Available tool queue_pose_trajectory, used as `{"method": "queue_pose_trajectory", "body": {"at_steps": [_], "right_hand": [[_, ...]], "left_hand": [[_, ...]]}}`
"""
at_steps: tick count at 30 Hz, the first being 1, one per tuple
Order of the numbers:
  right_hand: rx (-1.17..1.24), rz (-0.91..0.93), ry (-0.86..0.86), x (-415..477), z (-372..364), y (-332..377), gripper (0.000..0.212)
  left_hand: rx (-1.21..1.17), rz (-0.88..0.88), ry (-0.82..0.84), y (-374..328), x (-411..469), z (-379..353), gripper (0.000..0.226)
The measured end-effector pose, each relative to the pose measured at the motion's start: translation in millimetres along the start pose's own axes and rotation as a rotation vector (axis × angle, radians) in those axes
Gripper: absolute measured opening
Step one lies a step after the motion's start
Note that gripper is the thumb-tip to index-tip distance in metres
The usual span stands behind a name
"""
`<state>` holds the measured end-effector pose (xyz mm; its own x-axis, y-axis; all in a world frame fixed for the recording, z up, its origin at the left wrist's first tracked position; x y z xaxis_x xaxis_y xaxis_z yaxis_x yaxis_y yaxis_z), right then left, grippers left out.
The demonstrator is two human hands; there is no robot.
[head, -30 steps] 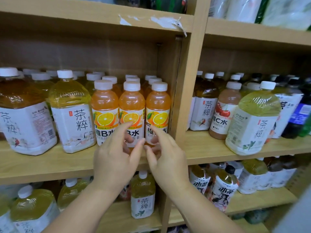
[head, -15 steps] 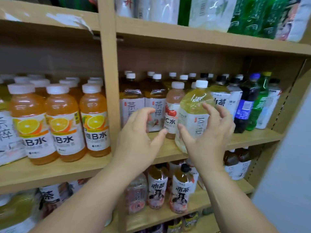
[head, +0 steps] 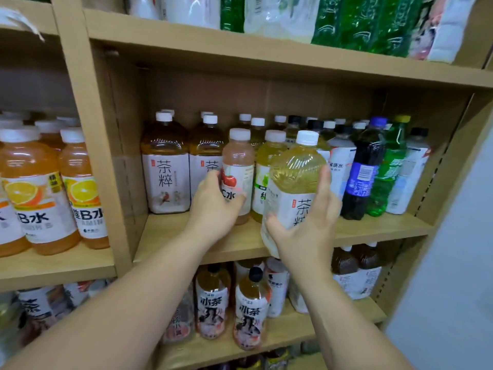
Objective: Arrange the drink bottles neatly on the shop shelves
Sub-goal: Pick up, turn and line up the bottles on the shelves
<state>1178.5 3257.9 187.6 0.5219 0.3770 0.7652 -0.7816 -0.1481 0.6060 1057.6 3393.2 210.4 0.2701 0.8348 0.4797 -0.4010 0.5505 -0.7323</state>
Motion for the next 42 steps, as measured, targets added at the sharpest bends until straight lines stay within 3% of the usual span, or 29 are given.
{"method": "queue_pose_trajectory", "body": {"at_steps": [8, 12, 17, 30, 42], "right_hand": [[-0.078, 0.002, 0.060, 11, 17, -16, 0.131], [-0.088, 0.000, 0.094, 10, 16, -14, 0.132], [-0.073, -0.020, 0.139, 11, 16, -11, 0.130], [-0.054, 0.023, 0.307, 5, 22, -8, 0.133], [-0.002, 0.064, 0.392, -11, -29, 20, 0.133]], "left_hand": [[0.090, 0.104, -0.116, -1, 13, -23, 0.069], [0.088, 0.149, -0.115, -8, 15, -26, 0.064], [-0.019, 0.219, -0.097, -13, 14, -23, 0.060], [-0.416, 0.154, -0.110, -11, -33, 13, 0.052], [-0.182, 0.045, -0.227, 0, -93, 95, 0.053]]}}
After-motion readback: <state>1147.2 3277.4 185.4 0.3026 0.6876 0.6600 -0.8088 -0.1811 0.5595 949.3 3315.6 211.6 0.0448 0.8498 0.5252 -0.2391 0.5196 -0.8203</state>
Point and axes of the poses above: each hand's wrist, its own x-axis towards the middle knuckle, its own z-axis out of the back of the hand, y = z × x, the point moved 1 cm from there along x, towards the middle knuckle, and after that the axes turned 4 degrees about x, right-handed, at the moved point
